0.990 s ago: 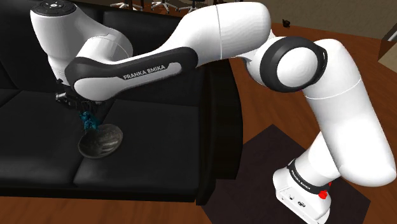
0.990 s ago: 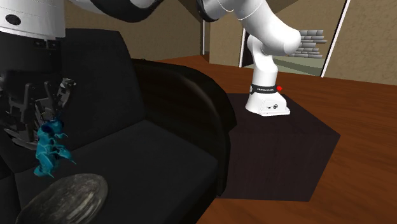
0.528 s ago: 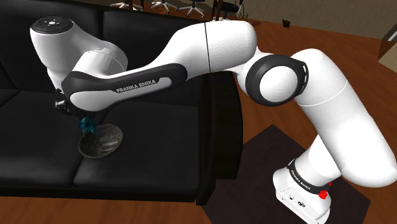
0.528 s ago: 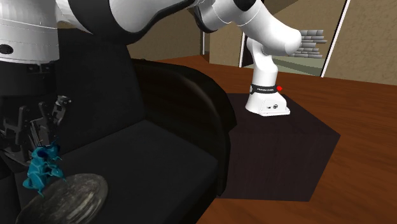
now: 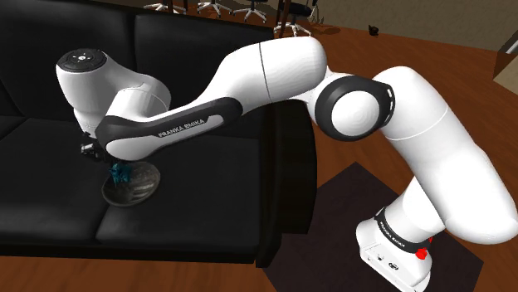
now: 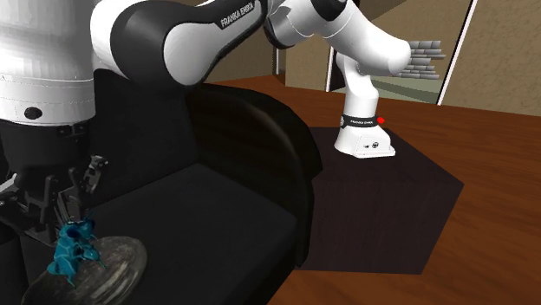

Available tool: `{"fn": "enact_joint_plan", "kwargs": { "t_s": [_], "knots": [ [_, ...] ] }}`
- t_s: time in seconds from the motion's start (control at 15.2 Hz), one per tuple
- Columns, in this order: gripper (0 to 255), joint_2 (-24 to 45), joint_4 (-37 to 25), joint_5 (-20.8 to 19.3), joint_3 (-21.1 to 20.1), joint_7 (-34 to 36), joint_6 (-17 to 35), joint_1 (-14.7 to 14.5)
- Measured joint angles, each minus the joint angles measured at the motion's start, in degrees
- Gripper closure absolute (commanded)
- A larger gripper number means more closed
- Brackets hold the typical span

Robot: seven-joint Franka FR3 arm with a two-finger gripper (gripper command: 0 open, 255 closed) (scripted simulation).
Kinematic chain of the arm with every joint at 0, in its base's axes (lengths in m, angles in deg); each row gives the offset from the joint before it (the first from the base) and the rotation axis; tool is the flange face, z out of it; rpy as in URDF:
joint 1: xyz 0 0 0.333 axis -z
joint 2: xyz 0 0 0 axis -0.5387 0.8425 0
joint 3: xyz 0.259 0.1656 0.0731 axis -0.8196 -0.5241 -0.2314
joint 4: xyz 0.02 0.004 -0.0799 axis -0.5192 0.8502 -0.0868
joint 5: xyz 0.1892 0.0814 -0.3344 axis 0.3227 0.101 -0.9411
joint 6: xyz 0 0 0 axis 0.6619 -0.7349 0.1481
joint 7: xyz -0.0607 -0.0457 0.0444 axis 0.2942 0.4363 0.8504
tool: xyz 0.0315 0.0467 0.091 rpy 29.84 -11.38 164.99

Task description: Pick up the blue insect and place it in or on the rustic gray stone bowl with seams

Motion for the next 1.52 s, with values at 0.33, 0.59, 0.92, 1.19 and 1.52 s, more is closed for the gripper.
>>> {"fn": "enact_joint_plan", "kwargs": {
  "t_s": [0.33, 0.59, 0.92, 1.19, 1.52],
  "knots": [
    [255, 1.3, 0.48, -0.49, 0.45, 0.47, 1.75, -0.05],
    [255, 1.58, 0.19, -0.51, 0.5, 0.44, 1.77, -0.14],
    [0, 1.58, 0.16, -0.51, 0.5, 0.44, 1.77, -0.14],
    [0, 0.42, 1.38, -0.39, 0.28, 0.48, 1.67, 0.34],
    [0, -4.65, 5.02, 0.38, -0.89, 1.0, 0.01, 1.29]
  ]
}}
